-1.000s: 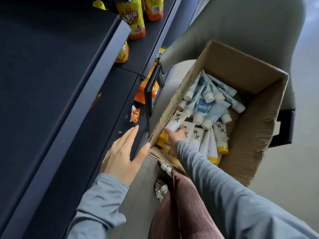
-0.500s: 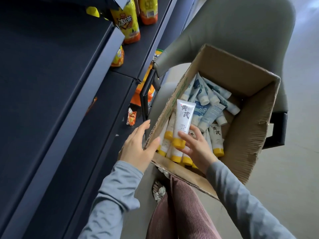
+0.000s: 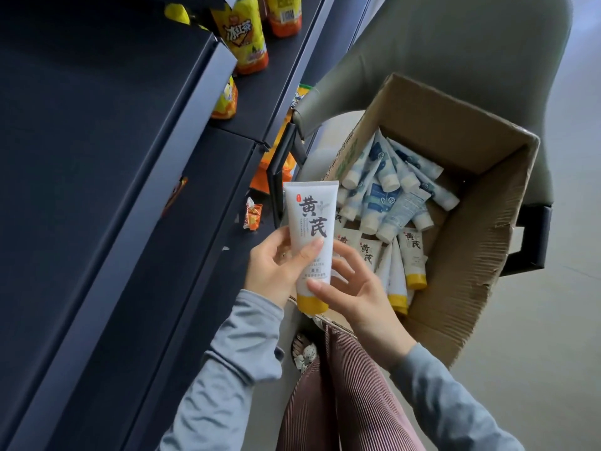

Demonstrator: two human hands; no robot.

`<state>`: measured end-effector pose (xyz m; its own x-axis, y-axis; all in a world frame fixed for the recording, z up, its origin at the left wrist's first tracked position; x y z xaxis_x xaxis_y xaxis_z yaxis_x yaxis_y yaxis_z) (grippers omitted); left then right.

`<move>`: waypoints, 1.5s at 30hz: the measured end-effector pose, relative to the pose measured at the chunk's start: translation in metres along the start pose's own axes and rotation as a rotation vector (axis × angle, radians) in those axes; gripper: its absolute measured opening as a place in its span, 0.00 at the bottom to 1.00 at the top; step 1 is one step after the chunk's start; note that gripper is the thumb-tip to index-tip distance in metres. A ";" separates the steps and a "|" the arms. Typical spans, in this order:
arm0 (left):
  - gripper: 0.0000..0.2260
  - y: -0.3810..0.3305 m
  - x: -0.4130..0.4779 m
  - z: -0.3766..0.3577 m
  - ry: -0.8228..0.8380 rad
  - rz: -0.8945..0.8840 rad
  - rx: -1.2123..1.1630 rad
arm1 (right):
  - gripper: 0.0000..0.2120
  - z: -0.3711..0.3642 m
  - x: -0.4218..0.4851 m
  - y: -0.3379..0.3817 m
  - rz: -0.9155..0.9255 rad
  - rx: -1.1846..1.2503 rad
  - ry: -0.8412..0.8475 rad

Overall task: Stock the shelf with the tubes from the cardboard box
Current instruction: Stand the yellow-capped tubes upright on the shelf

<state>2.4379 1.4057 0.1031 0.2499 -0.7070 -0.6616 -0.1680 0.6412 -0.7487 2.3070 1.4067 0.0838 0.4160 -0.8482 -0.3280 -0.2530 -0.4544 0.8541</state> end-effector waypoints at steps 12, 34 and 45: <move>0.09 0.009 0.009 0.019 -0.065 0.047 -0.027 | 0.15 0.015 0.018 -0.014 -0.034 -0.137 0.061; 0.14 0.021 0.019 0.050 0.054 0.205 -0.370 | 0.41 0.076 0.075 -0.127 -0.154 -0.917 -0.263; 0.16 0.020 0.010 0.058 0.126 0.211 -0.324 | 0.33 0.073 0.075 -0.110 -0.108 -0.690 -0.288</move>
<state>2.4921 1.4288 0.0844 0.0627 -0.6140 -0.7868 -0.5003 0.6628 -0.5571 2.3023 1.3728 -0.0646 0.1391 -0.8891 -0.4361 0.4198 -0.3460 0.8391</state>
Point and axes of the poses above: each hand's wrist, its own x-axis towards the middle knuckle, its own z-axis out of the back of the hand, y = z × x, the point moved 1 cm from there along x, towards the middle knuckle, and after that the axes turned 11 degrees about z, right-handed, at the moved point
